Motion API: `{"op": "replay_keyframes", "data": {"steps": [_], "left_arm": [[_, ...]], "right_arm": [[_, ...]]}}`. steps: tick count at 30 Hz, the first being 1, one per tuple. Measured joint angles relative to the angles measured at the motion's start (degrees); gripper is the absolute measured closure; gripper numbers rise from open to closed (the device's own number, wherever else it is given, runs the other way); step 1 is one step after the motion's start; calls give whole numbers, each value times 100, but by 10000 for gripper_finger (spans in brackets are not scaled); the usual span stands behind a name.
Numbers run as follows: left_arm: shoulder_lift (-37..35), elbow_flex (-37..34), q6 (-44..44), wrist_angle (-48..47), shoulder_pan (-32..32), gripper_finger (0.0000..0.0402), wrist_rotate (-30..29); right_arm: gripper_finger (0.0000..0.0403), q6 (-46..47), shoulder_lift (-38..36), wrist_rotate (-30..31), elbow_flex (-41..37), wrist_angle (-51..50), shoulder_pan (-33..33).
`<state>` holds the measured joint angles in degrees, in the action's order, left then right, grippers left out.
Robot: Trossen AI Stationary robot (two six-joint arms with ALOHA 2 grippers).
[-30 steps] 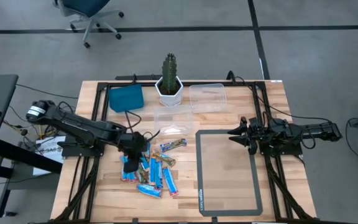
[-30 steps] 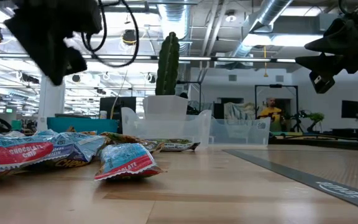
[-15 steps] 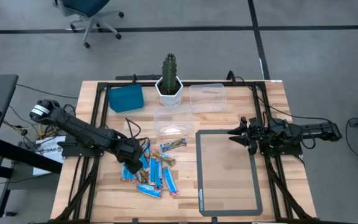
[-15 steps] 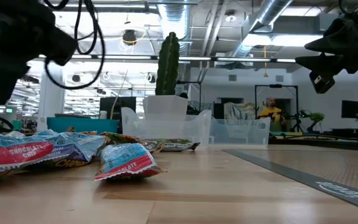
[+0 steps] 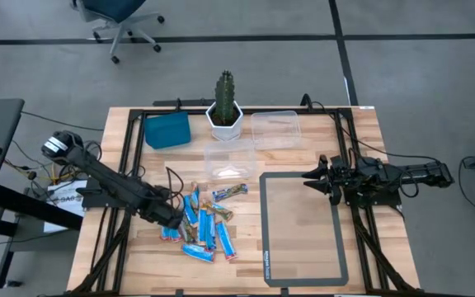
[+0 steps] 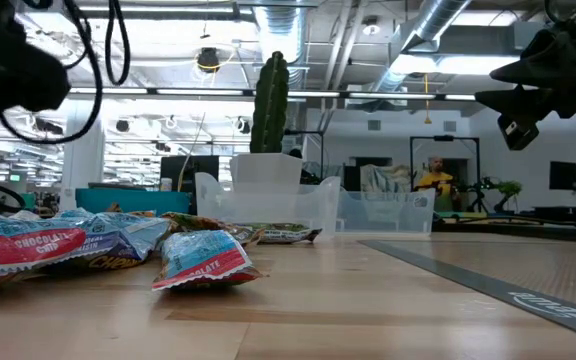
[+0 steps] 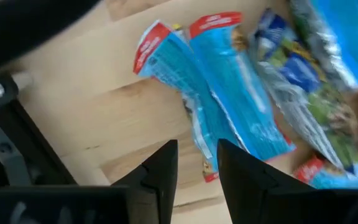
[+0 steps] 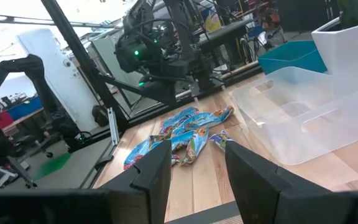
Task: Pick and place Granola Bars by type
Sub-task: Put the red granola bar into the blue bin
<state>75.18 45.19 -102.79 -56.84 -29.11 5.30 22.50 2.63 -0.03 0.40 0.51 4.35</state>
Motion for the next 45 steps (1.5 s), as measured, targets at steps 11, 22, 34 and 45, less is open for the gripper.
{"op": "replay_keyframes", "data": {"steps": [11, 22, 34, 45], "left_arm": [[593, -307, -6, 905, 36, 240, -4], [663, -339, 15, 877, 125, 206, -145], [662, -630, -43, 1393, 125, 262, 26], [660, -630, -6, 1428, 125, 334, 50]], "right_arm": [[259, 0, -2, 0, 0, 0, 1], [260, 0, -2, 0, -2, 0, -1], [260, 0, 0, 1, -1, 0, 1], [261, 0, -1, 0, -1, 0, 0]]}}
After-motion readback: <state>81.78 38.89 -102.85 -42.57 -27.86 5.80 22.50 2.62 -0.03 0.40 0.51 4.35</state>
